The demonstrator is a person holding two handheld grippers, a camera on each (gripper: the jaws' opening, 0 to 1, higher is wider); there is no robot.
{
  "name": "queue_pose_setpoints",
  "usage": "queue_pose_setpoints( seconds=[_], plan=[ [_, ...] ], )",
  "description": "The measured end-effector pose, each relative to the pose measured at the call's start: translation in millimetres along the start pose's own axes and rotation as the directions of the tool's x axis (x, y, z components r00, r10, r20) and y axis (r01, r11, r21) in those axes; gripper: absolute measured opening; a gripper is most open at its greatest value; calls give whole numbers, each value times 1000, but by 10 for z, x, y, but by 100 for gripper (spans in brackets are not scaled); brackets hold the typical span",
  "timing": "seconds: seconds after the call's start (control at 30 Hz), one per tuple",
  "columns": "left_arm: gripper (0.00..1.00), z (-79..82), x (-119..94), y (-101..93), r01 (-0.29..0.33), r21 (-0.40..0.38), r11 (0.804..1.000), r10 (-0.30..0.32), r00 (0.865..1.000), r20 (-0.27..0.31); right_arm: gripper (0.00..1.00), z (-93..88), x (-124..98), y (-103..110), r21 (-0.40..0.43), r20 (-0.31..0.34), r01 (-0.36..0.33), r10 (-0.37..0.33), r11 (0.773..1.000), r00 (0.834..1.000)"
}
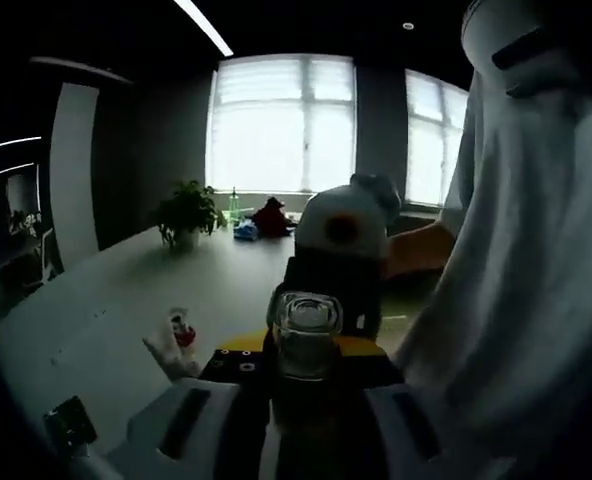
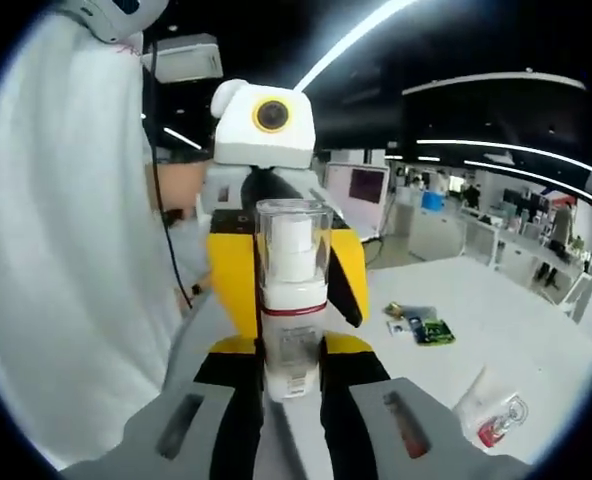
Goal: Arrange the skincare products in the storage area until every visible bottle or jar stands upright without overlapping.
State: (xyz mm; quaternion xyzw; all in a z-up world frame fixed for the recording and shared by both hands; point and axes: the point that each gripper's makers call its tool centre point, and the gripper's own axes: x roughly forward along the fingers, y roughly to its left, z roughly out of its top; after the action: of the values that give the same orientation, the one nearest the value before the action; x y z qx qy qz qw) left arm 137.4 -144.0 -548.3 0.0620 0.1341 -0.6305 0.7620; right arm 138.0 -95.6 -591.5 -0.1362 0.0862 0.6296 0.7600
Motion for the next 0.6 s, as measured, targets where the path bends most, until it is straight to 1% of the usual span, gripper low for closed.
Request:
queue_pose_setpoints(
  seconds=[0.1,0.2,0.33,0.4,0.47,0.6],
  plan=[
    [22,4,24,55,-21,-2,1000,21,1000,-3,20,-16,-25,-30,-3,-4,10,-10,1000,1000],
    [27,11,76,59,-23,-2,1000,23,1000,-4,20,-65,-70,-92,10,-1,29,-29,1000,1000],
    [34,-48,123,119,-23,-29,999,23,1000,-11,20,-150,-121,-150,32,-2,40,-40,999,999],
    [34,-107,170,153,-21,-50,999,20,1000,-20,20,-214,-161,-184,40,-10,44,-43,998,999],
    [36,-136,207,177,-19,-63,998,18,1000,-21,20,-264,-196,-221,51,-8,45,-45,998,999],
    [46,-184,296,205,-43,-76,996,40,999,-36,20,-388,-253,-325,68,-16,63,-62,996,998]
  ],
)
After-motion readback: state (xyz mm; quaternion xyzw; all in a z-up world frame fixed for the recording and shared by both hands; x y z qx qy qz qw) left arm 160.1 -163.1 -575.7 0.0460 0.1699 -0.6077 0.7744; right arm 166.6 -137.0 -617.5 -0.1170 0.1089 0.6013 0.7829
